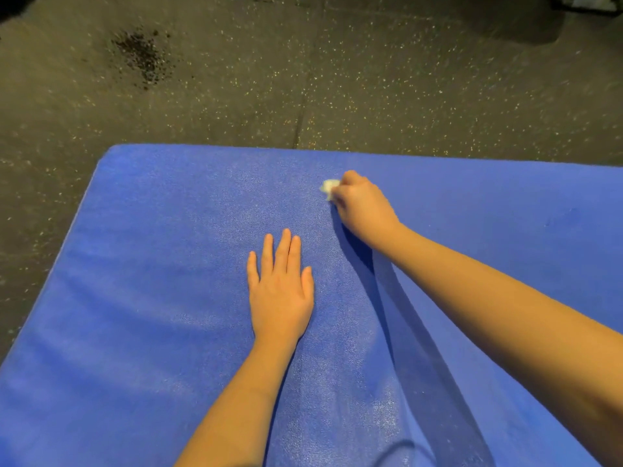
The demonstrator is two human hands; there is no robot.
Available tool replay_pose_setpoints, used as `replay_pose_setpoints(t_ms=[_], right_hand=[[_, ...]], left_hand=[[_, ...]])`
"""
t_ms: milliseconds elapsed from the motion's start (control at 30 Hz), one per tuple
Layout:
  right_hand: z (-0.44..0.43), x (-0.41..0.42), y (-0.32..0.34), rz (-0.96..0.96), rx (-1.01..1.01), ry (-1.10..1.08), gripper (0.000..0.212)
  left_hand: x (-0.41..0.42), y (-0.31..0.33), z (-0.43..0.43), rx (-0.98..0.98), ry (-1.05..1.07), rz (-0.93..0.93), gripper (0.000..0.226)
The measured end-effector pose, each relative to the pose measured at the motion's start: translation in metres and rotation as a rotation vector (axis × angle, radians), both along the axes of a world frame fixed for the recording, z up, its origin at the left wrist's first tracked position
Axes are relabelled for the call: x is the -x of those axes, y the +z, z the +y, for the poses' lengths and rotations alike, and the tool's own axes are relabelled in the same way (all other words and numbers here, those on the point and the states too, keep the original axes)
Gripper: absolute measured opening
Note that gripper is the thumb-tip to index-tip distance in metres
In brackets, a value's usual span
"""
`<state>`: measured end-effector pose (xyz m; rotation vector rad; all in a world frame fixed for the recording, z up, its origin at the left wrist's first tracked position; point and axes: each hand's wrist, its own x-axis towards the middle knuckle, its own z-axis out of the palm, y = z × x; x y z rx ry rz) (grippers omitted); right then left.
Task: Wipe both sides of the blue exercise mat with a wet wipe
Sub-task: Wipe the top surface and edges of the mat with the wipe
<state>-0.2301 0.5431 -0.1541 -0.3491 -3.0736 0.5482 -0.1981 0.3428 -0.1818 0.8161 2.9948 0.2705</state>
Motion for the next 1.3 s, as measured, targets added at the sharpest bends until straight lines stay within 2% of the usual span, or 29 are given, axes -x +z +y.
replay_pose_setpoints(t_ms=[67, 100, 200, 233, 367, 433, 567, 600, 633, 700, 767, 800, 900, 933, 967, 1100, 1133, 1167, 1233, 1267, 1300], right_hand=[[0.002, -0.004, 0.005, -0.013, -0.081, 0.138, 0.01], [0.01, -0.002, 0.012, -0.038, -0.119, 0.081, 0.013], [0.033, 0.011, 0.02, -0.053, -0.182, -0.275, 0.021], [0.034, 0.017, 0.02, -0.066, -0.186, -0.311, 0.02], [0.018, 0.029, 0.013, -0.112, -0.054, -0.04, 0.016], [0.025, 0.024, 0.014, -0.11, -0.109, 0.013, 0.017], [0.052, 0.021, 0.023, -0.115, -0.279, -0.354, 0.025], [0.052, 0.023, 0.024, -0.117, -0.266, -0.374, 0.026], [0.046, 0.027, 0.025, -0.096, -0.203, -0.326, 0.024], [0.03, 0.029, 0.019, -0.08, -0.078, -0.067, 0.018], [0.025, 0.017, 0.015, -0.092, -0.118, 0.09, 0.016], [0.031, 0.01, 0.015, -0.071, -0.156, 0.038, 0.016], [0.054, -0.002, 0.014, -0.009, -0.186, -0.354, 0.023], [0.057, -0.006, 0.012, -0.005, -0.192, -0.402, 0.022], [0.054, -0.008, 0.012, 0.012, -0.171, -0.377, 0.021], [0.042, -0.026, 0.001, 0.021, -0.074, 0.128, 0.01], [0.049, -0.029, 0.001, 0.008, -0.091, 0.143, 0.008], [0.057, -0.03, -0.001, 0.012, -0.105, 0.07, 0.007], [0.063, -0.032, -0.003, 0.054, -0.081, -0.272, 0.012], [0.055, -0.036, -0.003, 0.087, -0.044, -0.357, 0.014], [0.04, -0.04, -0.003, 0.121, 0.016, -0.311, 0.013]], left_hand=[[0.001, 0.0, 0.001, 0.0, 0.001, 0.002, 0.056], [0.001, 0.0, 0.001, -0.004, 0.001, 0.002, 0.056], [0.0, 0.0, 0.0, -0.019, -0.003, -0.006, 0.056], [0.0, -0.001, 0.0, -0.021, -0.002, -0.006, 0.056], [0.0, 0.0, 0.0, -0.019, 0.007, -0.015, 0.057], [0.0, 0.0, 0.001, -0.016, 0.007, -0.016, 0.057], [0.0, 0.001, 0.0, -0.015, 0.004, -0.012, 0.056], [0.0, 0.001, 0.0, -0.017, 0.006, -0.011, 0.057], [0.0, 0.001, 0.0, -0.018, 0.007, -0.01, 0.057], [0.0, 0.001, 0.001, -0.017, 0.008, -0.01, 0.057], [0.0, 0.002, 0.001, -0.013, 0.009, -0.013, 0.057], [0.0, 0.002, 0.002, -0.009, 0.007, -0.015, 0.057], [0.0, 0.0, 0.0, -0.005, 0.005, -0.016, 0.057], [0.0, 0.0, 0.0, -0.004, 0.005, -0.015, 0.057], [0.0, -0.001, -0.001, -0.006, 0.005, -0.015, 0.057], [0.0, -0.001, 0.001, -0.017, 0.005, -0.012, 0.057], [0.001, -0.001, 0.002, -0.016, 0.005, -0.011, 0.057], [0.001, -0.001, 0.002, -0.011, 0.005, -0.011, 0.057], [0.0, -0.001, 0.0, -0.004, 0.003, -0.017, 0.057], [0.0, -0.001, 0.0, -0.005, 0.004, -0.022, 0.058], [0.0, -0.001, 0.0, -0.009, 0.006, -0.024, 0.058]])
